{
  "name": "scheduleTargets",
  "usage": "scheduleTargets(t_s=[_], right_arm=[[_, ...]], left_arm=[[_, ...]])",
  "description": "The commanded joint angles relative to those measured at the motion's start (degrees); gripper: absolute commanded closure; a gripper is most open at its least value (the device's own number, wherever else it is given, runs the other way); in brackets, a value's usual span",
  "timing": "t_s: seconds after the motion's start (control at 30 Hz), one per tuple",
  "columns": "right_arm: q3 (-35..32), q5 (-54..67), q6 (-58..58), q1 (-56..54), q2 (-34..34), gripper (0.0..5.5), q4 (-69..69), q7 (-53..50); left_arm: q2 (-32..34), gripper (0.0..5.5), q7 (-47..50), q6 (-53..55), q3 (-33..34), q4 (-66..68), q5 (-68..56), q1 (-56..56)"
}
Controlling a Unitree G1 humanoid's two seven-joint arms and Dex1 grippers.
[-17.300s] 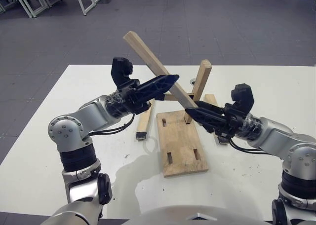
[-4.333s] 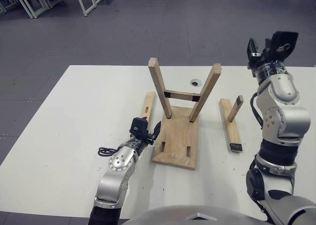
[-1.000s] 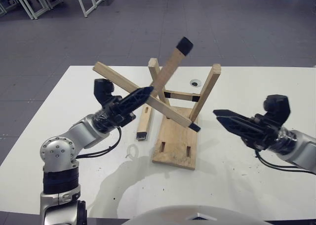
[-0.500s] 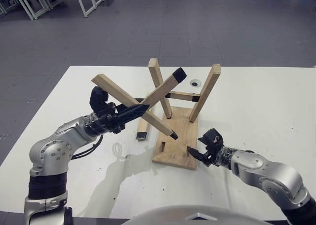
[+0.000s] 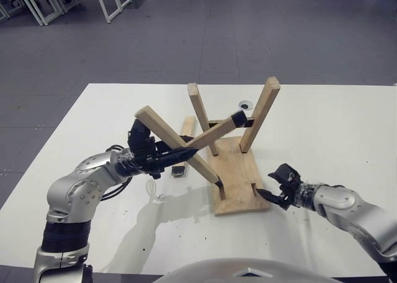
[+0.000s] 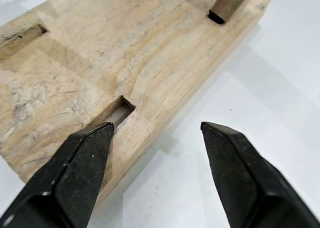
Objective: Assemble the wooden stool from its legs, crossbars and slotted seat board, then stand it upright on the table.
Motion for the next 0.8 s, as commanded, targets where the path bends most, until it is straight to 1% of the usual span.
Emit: scheduleTargets(t_s=[0.03, 0.17, 0.3, 0.43, 0.53, 0.6, 0.7, 0.8], right_arm=[[0.3, -3.1, 1.6, -0.4, -0.2, 2.28, 3.0, 1.4], [0.2, -3.8, 2.4, 0.1, 1.7, 2.28, 1.9, 1.2], [-0.2, -5.0, 2.9, 0.1, 2.8, 2.28, 1.9, 1.5], [-0.9, -5.4, 3.2, 0.0, 3.7, 2.28, 1.7, 1.5], [-1.6, -5.7, 3.4, 0.2, 4.5, 2.28, 1.7, 1.5], [-1.6, -6.1, 3.5, 0.3, 5.3, 2.28, 1.7, 1.4], [-1.5, -6.6, 3.7, 0.4, 6.3, 2.28, 1.4, 1.2], [-1.8, -6.7, 4.0, 1.6, 7.2, 2.28, 0.5, 0.5]], left_arm=[[-1.6, 3.44, 0.2, -3.4, -3.8, -2.3, 4.6, 1.0], [-6.3, 3.44, 4.6, -6.7, -7.8, -4.6, 8.7, 4.7], [-7.4, 3.44, 5.8, -8.5, -8.8, -3.4, 11.2, 6.7], [-3.9, 3.44, 1.7, -13.2, -11.8, 0.6, 17.5, 7.0], [1.4, 3.44, -3.2, -19.3, -16.0, 2.9, 25.0, 4.2], [3.5, 3.44, -5.3, -21.5, -18.5, 2.4, 27.7, 2.0], [5.3, 3.44, -3.2, -20.3, -20.9, 1.3, 30.7, -0.6], [5.9, 3.44, 2.5, -17.1, -22.9, -0.1, 35.0, -2.0]])
